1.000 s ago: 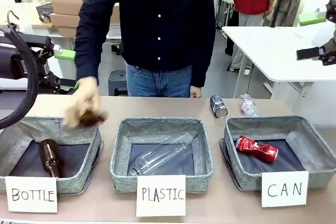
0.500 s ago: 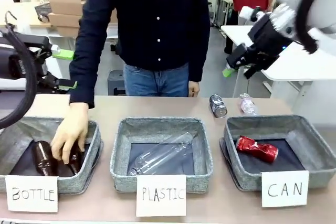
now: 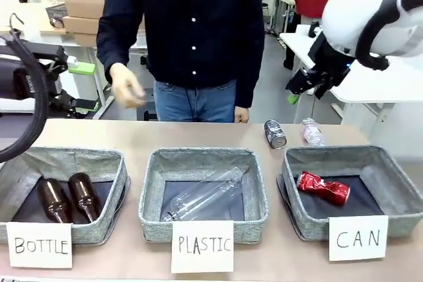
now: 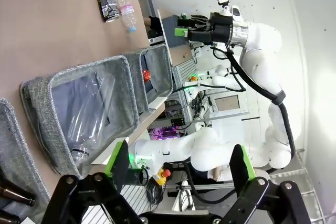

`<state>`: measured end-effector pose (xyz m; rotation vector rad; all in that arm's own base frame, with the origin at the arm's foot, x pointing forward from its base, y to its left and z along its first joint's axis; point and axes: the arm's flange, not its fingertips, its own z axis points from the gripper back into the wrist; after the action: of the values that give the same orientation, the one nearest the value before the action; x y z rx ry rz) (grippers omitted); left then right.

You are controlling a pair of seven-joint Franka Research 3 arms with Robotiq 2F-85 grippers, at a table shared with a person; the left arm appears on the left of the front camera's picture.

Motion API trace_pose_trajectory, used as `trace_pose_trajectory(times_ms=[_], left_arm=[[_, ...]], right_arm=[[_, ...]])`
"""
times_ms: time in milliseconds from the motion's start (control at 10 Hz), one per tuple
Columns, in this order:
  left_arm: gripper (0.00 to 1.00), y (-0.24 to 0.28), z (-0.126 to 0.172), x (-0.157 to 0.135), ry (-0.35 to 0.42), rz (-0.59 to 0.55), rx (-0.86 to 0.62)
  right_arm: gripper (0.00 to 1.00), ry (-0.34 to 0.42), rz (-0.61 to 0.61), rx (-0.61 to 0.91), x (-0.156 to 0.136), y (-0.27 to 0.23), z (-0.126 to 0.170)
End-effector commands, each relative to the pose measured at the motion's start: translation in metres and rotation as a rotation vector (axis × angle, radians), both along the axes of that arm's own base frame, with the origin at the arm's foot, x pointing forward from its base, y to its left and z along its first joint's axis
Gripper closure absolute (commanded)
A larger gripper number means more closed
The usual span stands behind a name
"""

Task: Sort the can waste into the basket.
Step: Pick up the can waste from the table and place it in the right Fabric basket.

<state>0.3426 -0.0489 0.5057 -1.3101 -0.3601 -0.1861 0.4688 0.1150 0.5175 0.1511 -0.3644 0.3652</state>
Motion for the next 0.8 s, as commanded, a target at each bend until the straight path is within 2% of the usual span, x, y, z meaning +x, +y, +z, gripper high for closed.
trace_pose_trajectory(times_ms=[0, 100, 300, 400, 500, 700], left_arm=[[0.0, 0.0, 0.003, -0.002, 0.003, 0.0, -0.022], [0.0, 0.0, 0.003, -0.002, 0.003, 0.0, -0.022], [0.0, 0.0, 0.003, -0.002, 0.003, 0.0, -0.022], [0.0, 0.0, 0.003, -0.002, 0.003, 0.0, -0.022], [0.0, 0.0, 0.003, -0.002, 0.003, 0.0, -0.022], [0.0, 0.0, 0.003, -0.002, 0.003, 0.0, -0.022]], right_arm=[[0.0, 0.031, -0.063, 0.001, 0.045, 0.004, -0.022], [0.0, 0.066, -0.076, -0.009, 0.083, 0.013, -0.049], [0.0, 0.117, -0.114, -0.029, 0.144, 0.028, -0.104], [0.0, 0.155, -0.178, -0.065, 0.163, 0.029, -0.129], [0.0, 0.158, -0.199, -0.063, 0.174, 0.028, -0.147], [0.0, 0.168, -0.206, -0.033, 0.184, 0.026, -0.177]])
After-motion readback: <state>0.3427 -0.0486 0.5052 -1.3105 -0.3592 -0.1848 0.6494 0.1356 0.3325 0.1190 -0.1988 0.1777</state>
